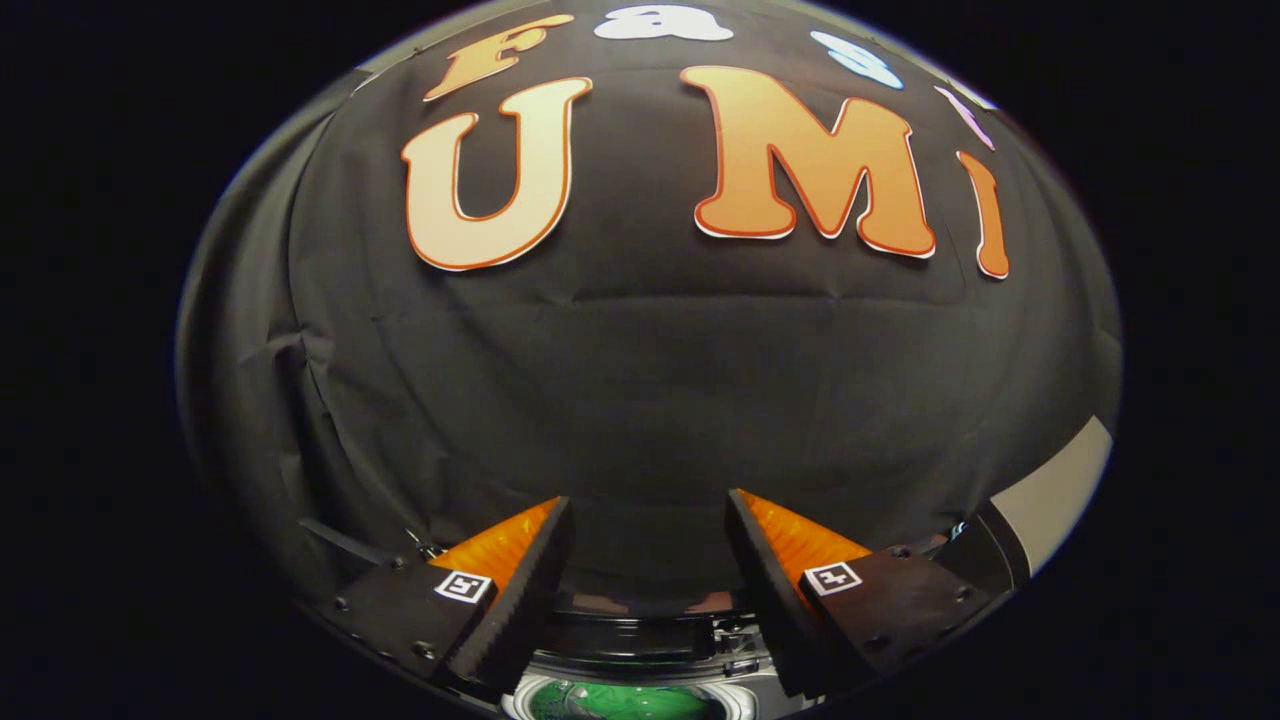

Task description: Put the clothes into the washing machine and then close the washing machine lid.

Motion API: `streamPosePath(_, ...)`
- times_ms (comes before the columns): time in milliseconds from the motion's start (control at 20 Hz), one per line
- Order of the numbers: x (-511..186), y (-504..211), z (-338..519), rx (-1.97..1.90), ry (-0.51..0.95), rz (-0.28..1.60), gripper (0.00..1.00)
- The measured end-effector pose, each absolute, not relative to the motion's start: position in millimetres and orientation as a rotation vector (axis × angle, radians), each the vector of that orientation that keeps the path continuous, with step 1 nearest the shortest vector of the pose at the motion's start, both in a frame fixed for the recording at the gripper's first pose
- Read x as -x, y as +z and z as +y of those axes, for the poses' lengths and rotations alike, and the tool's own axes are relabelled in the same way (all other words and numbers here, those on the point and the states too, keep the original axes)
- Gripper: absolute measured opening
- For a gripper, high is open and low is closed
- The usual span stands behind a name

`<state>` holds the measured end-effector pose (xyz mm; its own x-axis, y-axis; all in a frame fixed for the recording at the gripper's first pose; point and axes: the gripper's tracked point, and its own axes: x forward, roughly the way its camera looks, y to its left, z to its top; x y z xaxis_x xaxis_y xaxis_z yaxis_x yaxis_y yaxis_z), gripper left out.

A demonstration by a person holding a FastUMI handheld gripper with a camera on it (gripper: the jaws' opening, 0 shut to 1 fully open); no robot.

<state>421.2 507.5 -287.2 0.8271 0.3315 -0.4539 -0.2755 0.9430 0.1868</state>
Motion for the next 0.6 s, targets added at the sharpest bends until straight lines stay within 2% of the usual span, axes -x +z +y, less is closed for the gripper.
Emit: streamPosePath(600, -428, -273, 509, -0.146, 0.329, 0.338, 0.98)
